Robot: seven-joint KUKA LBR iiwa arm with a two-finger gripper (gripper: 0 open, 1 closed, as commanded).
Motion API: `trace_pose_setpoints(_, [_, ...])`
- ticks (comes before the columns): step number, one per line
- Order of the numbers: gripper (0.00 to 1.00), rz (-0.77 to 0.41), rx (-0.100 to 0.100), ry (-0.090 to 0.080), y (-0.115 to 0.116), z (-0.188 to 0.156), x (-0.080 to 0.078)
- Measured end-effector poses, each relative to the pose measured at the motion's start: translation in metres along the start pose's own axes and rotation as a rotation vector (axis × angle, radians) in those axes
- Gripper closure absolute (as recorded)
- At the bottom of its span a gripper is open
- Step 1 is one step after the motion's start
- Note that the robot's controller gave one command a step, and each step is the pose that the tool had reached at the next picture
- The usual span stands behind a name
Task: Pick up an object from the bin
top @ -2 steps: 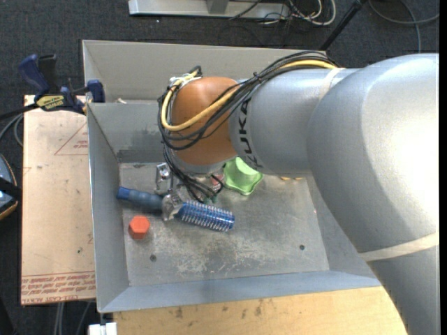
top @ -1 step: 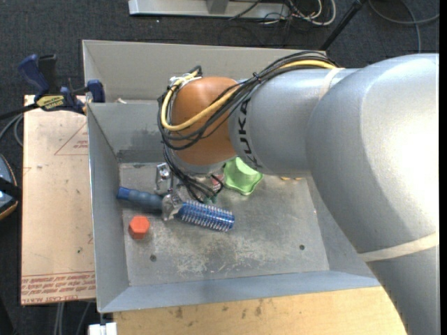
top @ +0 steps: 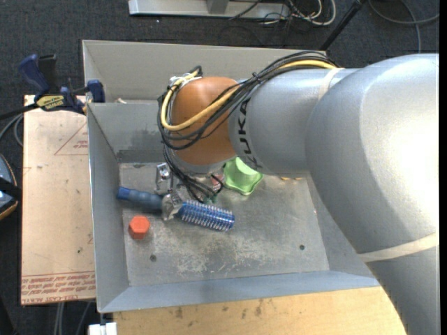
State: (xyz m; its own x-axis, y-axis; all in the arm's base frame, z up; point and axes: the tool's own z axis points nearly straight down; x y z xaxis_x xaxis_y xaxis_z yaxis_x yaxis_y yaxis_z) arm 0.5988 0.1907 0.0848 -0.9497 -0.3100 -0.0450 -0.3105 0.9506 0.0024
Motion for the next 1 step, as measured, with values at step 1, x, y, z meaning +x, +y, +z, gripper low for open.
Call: trace_pose_setpoints(1, [1.00, -0.420, -0.008, 0.038, 0.0126, -0.0403, -0.0042])
